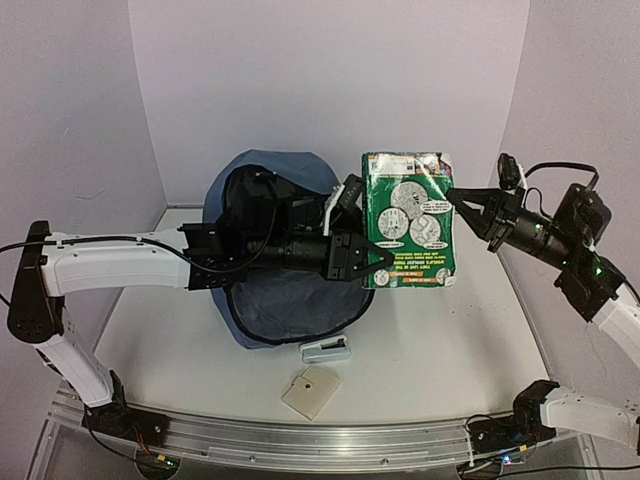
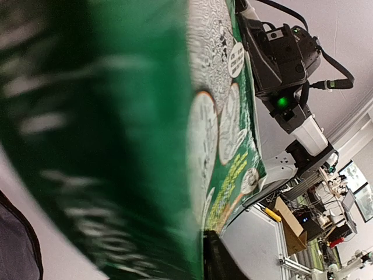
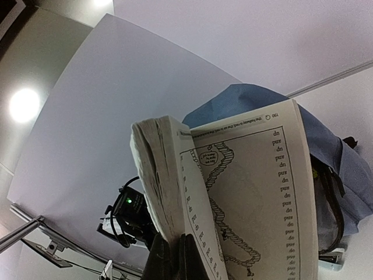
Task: Pack the student bag
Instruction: Pick up the book from the center of the board.
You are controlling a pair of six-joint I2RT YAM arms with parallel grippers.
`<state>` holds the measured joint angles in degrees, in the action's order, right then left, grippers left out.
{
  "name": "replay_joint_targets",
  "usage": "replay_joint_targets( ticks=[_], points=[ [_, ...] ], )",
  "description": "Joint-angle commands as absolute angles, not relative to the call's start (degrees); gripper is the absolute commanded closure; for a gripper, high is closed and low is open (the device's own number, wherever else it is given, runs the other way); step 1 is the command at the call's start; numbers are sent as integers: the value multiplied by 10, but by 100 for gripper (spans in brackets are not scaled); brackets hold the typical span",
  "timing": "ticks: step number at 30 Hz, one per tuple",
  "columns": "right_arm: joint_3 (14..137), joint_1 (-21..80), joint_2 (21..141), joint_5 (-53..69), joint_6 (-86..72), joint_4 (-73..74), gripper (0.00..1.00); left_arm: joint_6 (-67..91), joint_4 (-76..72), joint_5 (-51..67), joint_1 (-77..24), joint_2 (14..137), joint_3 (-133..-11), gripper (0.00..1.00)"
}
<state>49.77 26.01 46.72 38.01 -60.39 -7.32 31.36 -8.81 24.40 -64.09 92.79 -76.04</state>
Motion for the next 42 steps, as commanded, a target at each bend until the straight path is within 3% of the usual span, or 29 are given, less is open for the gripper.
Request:
replay_joint_targets(
  ticks=[1,4,10,13,18,22,27,29,35,36,38,39,42],
  points=[
    [493,261,463,376,-582,-149,100,303,-136,239,-643,895,-748,97],
    [495,262,481,379,-545,-125,95,285,-104,229,-643,875,-735,100],
    [508,264,523,387,-453,-71,38,260,-85,234,-643,830,-703,100],
    [520,268,539,418,-428,-70,18,246,-73,241,-642,814,-697,100],
    [553,283,563,461,-394,-64,7,240,-64,248,-642,793,-694,100],
    [567,301,581,476,-375,-63,4,236,-64,254,-642,786,-695,100],
    [595,351,619,478,-350,-64,12,223,-43,271,-643,787,-711,100],
    [608,370,629,469,-343,-68,28,220,-38,271,-642,783,-712,100],
    [616,378,624,421,-329,-89,92,228,1,207,-634,760,-696,96],
    [617,378,622,414,-320,-90,99,239,22,194,-629,755,-692,90],
    [621,378,621,412,-302,-89,100,253,56,166,-620,745,-685,69],
    [624,378,621,414,-290,-89,100,256,79,148,-617,740,-683,54],
    [639,378,620,411,-249,-84,100,243,161,81,-615,723,-679,29]
  ],
)
